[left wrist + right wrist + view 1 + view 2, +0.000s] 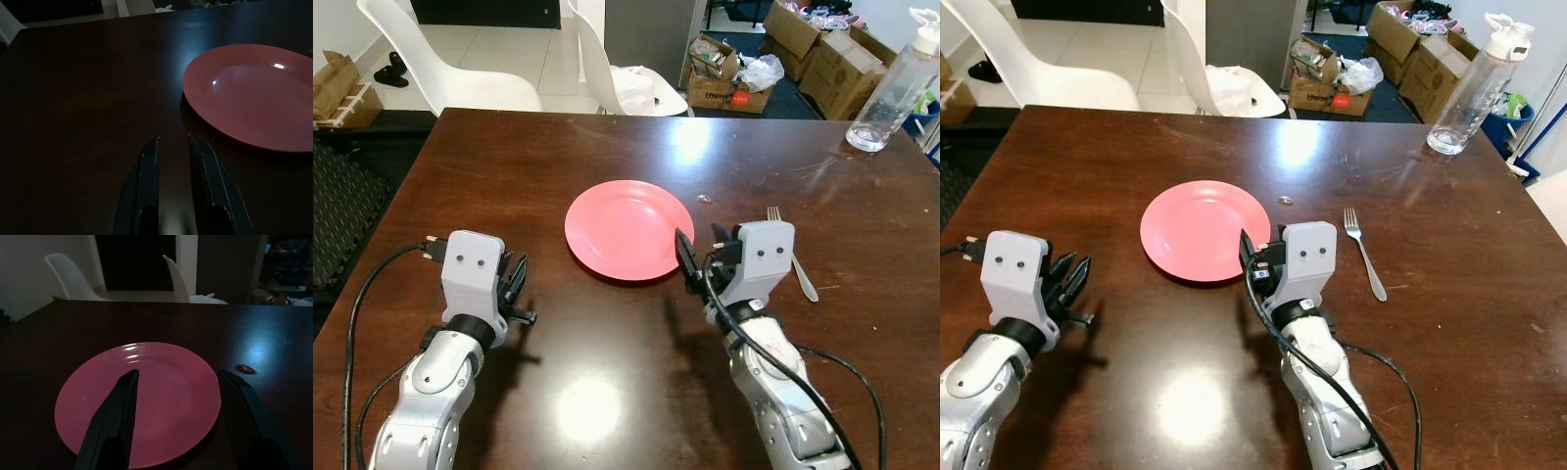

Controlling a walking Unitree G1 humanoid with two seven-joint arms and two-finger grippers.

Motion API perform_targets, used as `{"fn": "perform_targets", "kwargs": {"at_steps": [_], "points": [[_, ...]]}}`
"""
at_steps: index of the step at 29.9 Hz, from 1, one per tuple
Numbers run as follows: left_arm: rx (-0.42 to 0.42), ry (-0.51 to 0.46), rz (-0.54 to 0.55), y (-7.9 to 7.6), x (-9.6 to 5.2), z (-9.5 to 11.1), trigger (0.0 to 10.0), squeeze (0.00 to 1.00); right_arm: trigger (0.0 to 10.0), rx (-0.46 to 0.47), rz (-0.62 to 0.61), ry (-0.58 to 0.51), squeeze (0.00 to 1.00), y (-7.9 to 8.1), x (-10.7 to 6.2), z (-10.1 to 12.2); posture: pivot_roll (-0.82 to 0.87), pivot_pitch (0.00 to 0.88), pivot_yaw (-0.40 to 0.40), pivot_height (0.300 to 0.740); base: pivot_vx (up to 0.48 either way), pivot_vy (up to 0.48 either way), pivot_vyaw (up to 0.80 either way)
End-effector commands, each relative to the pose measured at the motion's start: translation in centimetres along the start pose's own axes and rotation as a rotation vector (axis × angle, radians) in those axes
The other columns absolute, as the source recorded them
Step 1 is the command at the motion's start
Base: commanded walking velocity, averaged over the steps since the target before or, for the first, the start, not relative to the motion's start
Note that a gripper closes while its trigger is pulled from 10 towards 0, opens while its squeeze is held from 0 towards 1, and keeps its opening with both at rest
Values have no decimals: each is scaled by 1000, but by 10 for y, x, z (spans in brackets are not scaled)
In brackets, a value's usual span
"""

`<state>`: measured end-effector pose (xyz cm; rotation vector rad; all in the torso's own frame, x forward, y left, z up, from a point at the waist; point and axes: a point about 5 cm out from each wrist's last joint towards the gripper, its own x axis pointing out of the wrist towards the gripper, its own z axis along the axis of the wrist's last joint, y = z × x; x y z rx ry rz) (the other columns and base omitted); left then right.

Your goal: Setting the table

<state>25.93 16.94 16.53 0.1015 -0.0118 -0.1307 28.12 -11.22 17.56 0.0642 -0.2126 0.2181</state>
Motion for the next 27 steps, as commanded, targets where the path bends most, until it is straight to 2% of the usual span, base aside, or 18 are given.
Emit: {"fn": "perform_targets", "kwargs": {"at_steps": [1,27], "points": [[-7,23,6,-1,-1,-6,10000,0,10000,9,-10,10,0,0,0,-4,20,55,49,740,0,0,0],[-5,16,13,-7,0,-7,10000,0,10000,17,-22,25,0,3,3,-11,19,68,48,740,0,0,0]]}}
